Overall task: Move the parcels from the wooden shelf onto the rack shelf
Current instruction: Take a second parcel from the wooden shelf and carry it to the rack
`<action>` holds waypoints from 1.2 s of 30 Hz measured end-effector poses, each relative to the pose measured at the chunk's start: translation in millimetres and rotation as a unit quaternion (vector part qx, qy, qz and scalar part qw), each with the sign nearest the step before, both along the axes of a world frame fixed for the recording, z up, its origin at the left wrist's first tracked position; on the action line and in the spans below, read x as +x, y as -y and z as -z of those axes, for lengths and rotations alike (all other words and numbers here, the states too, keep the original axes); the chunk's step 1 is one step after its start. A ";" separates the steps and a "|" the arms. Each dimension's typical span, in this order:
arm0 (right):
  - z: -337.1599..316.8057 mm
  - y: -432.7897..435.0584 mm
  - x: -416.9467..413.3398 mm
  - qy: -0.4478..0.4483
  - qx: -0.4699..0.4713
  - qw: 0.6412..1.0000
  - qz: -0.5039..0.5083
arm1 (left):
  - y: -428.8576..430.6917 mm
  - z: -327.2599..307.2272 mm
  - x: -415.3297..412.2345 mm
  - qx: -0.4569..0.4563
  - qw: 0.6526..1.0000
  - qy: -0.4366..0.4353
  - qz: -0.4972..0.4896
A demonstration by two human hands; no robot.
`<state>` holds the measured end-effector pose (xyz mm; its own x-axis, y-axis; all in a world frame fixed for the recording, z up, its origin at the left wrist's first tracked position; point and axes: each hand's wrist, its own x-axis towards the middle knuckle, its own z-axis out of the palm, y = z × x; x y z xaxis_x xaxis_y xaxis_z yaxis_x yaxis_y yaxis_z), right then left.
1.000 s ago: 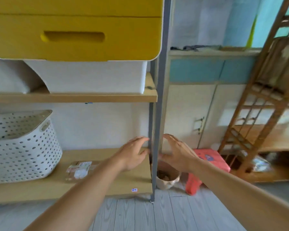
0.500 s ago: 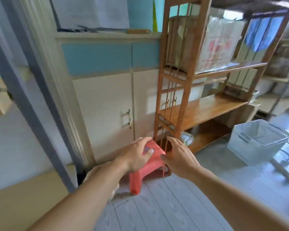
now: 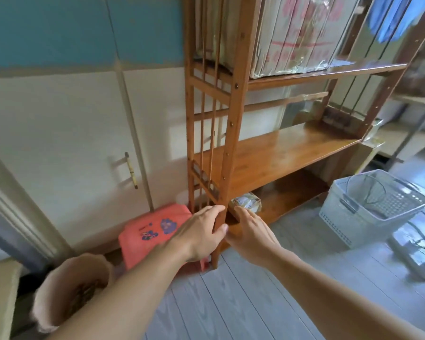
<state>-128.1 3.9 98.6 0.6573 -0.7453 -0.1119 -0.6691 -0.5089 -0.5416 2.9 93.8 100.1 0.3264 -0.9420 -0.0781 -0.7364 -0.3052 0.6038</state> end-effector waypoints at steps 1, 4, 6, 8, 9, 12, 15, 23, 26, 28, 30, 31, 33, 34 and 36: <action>8.1 15.8 1.0 -0.008 0.006 1.000 -0.001 | 11.8 8.3 -1.4 0.004 1.000 -0.007 -0.005; 36.2 64.3 2.9 -0.034 0.020 0.999 -0.010 | 46.6 37.3 -9.3 0.015 0.999 -0.030 -0.031; 52.7 93.9 0.9 -0.048 0.026 0.998 -0.013 | 69.7 55.2 -16.4 0.021 0.998 -0.044 -0.044; 65.4 116.6 -4.7 -0.060 0.028 0.998 -0.014 | 88.4 70.7 -22.3 0.029 0.996 -0.059 -0.057; 70.0 124.7 -7.4 -0.064 0.027 0.997 -0.018 | 94.0 75.9 -23.9 0.031 0.995 -0.067 -0.068; 80.7 140.6 -13.3 -0.080 0.026 0.996 -0.025 | 105.1 87.5 -24.3 0.036 0.993 -0.069 -0.084; 102.2 156.2 -10.8 -0.077 0.022 0.996 -0.028 | 116.1 107.1 -25.7 0.033 0.991 -0.080 -0.105; 179.5 249.4 -3.4 -0.051 0.062 0.996 -0.029 | 217.2 171.6 -34.3 0.076 0.976 -0.118 -0.169; 194.7 290.4 7.8 -0.037 0.053 0.997 -0.028 | 256.1 188.0 -24.2 0.067 0.962 -0.138 -0.228; 204.5 311.0 16.6 -0.038 0.046 0.998 -0.032 | 276.5 196.8 -18.2 0.055 0.948 -0.157 -0.271; 216.9 327.7 27.1 -0.034 0.045 0.998 -0.033 | 294.5 207.6 -12.0 0.053 0.930 -0.179 -0.316; 223.8 335.0 33.9 -0.027 0.054 0.998 -0.026 | 302.6 214.7 -8.9 0.054 0.919 -0.193 -0.339; 236.7 347.4 48.5 -0.009 0.096 0.995 0.001 | 316.2 230.1 -4.6 0.063 0.891 -0.231 -0.385; 242.9 352.2 54.2 -0.004 0.123 0.992 0.011 | 321.5 238.0 -3.5 0.068 0.875 -0.253 -0.408; 252.5 357.3 62.0 0.000 0.161 0.987 0.009 | 330.4 252.2 -1.7 0.060 0.837 -0.305 -0.450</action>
